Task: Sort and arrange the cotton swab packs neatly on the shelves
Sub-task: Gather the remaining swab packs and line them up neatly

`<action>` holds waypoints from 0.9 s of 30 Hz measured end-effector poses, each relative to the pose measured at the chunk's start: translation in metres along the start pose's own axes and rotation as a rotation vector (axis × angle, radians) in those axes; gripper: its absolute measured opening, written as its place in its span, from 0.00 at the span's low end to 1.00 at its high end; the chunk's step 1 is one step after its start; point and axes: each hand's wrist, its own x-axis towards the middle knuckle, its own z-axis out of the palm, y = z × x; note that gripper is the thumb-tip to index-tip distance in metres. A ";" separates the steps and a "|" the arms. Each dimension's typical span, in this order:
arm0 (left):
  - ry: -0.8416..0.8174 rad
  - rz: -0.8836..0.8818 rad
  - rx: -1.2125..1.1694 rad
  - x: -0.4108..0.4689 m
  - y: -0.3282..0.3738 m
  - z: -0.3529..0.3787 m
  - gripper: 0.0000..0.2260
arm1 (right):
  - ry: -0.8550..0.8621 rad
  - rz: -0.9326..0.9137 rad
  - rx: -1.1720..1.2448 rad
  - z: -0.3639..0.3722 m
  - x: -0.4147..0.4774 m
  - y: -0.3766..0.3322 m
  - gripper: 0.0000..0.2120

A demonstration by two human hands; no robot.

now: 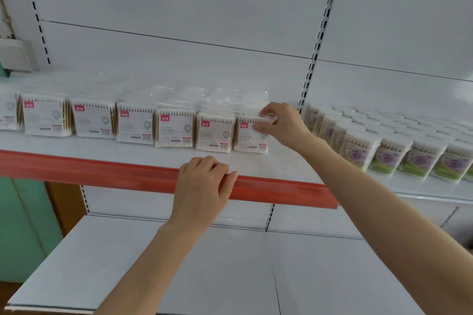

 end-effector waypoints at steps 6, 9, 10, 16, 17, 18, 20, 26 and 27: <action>-0.034 0.042 0.025 0.000 -0.002 -0.001 0.17 | 0.036 0.039 0.027 0.000 -0.007 -0.006 0.27; -0.075 0.106 0.017 0.002 -0.007 -0.004 0.18 | 0.053 0.106 0.076 -0.007 -0.014 -0.010 0.31; -0.084 0.121 0.009 0.002 -0.009 -0.006 0.17 | 0.084 0.117 0.077 -0.011 -0.017 -0.011 0.30; -0.058 0.215 -0.025 0.000 0.027 -0.013 0.15 | 0.262 0.068 -0.057 -0.047 -0.045 -0.005 0.13; -0.061 0.234 -0.050 0.000 0.039 -0.012 0.14 | 0.279 0.069 -0.050 -0.056 -0.052 -0.002 0.11; -0.069 0.255 -0.077 0.000 0.051 -0.012 0.14 | 0.294 0.071 -0.044 -0.066 -0.060 0.002 0.10; -0.081 0.298 -0.123 0.000 0.077 -0.008 0.14 | 0.313 0.083 -0.055 -0.087 -0.078 0.017 0.10; -0.077 0.398 -0.262 0.001 0.177 0.028 0.13 | 0.395 0.235 -0.142 -0.164 -0.151 0.101 0.09; -0.082 0.409 -0.286 0.000 0.197 0.037 0.13 | 0.395 0.279 -0.174 -0.178 -0.166 0.121 0.10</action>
